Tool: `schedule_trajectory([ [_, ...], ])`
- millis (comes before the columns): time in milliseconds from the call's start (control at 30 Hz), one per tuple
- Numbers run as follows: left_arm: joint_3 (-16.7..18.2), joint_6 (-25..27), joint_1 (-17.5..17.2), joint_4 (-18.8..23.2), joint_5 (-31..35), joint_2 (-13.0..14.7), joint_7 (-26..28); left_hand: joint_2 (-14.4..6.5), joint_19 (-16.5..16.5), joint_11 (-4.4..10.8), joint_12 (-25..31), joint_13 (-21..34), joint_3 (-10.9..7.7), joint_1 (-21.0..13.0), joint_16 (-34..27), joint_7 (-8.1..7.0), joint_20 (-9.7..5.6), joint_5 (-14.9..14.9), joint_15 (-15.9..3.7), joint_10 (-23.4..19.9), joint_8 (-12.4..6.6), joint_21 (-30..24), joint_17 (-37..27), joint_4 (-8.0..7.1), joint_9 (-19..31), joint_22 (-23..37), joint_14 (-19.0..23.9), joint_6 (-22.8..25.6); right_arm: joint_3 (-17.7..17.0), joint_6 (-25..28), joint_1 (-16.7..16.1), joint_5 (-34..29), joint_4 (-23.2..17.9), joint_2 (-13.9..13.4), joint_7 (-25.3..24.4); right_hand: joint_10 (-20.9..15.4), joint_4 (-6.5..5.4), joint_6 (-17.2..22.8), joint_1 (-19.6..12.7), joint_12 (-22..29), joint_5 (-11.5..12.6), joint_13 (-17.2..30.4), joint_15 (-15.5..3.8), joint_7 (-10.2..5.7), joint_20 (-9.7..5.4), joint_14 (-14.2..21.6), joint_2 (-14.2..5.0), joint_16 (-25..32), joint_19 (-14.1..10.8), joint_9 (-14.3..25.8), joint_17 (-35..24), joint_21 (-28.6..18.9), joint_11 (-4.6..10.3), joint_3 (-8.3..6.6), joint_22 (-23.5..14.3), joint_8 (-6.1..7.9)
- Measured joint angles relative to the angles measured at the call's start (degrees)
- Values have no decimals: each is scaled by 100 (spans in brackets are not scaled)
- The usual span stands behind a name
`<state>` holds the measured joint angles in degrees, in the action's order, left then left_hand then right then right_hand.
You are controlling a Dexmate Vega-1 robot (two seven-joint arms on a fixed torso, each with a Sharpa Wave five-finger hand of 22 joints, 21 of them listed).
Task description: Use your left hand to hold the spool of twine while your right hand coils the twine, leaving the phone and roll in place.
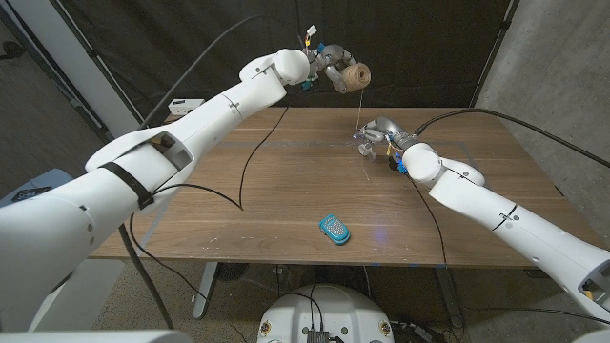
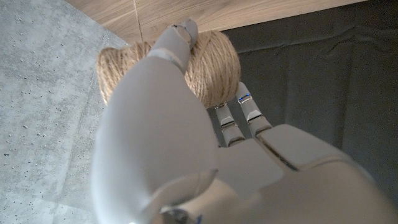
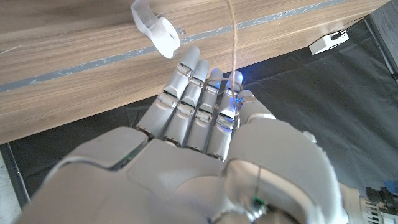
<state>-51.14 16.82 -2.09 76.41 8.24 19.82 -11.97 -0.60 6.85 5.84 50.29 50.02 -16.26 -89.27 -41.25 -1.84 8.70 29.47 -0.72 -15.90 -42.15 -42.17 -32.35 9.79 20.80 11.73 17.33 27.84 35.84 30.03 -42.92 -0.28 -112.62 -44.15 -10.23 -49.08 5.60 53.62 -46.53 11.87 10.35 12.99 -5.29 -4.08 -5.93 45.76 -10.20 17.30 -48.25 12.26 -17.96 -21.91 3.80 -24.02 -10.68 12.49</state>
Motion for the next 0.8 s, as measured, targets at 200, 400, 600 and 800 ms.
schedule_trajectory([
  [200, -11, 17, 11, -7, 17, -8, 5, 0, 0, 0, 0, 0, 0, 0, 0, 0, 0, 0, 0, 0, 0, 0, 0, 0, 0, 0, 0, 0, -17, -29, -47, -1, -55, -38, 41, 0, 0, 0, 0, 0, 0, 0, 0, 0, 0, 0, 0, 0, 0, 0, 0, 0, 0, 0, 0, -20],
  [400, -35, 104, 13, -1, 52, -12, 27, 0, 0, 0, 0, -1, 0, 0, 0, 0, 0, 0, 0, 0, 0, -2, 0, 0, 0, 0, 0, 0, -35, -62, -103, -1, -130, -84, 95, 20, 16, 0, 0, 0, 0, 0, 20, 0, 0, -20, 0, 0, 0, 0, 0, 0, -20, 16, 0, -22],
  [600, -44, 181, 13, 38, 67, -14, 41, 0, 0, 0, 0, -1, 0, 0, 0, 0, 0, -2, 0, 0, 0, -21, 0, 0, 0, 0, 0, 0, -45, -78, -138, 2, -186, -104, 134, 20, 16, 0, 0, 0, 0, 0, 20, 0, -11, -20, 0, 0, 10, 0, 1, 0, -20, 16, 0, -22],
  [800, -44, 291, -3, 121, 69, 1, 49, 0, 0, 0, 0, -1, 0, 0, 0, 0, 0, -2, 0, 0, 0, -21, 0, 0, 0, 0, 0, 0, -45, -80, -172, 9, -247, -106, 173, 41, 16, -40, 0, -6, 0, 0, 20, -12, -11, -20, 0, 0, 10, 1, -27, 0, 1, 16, 0, -21],
])
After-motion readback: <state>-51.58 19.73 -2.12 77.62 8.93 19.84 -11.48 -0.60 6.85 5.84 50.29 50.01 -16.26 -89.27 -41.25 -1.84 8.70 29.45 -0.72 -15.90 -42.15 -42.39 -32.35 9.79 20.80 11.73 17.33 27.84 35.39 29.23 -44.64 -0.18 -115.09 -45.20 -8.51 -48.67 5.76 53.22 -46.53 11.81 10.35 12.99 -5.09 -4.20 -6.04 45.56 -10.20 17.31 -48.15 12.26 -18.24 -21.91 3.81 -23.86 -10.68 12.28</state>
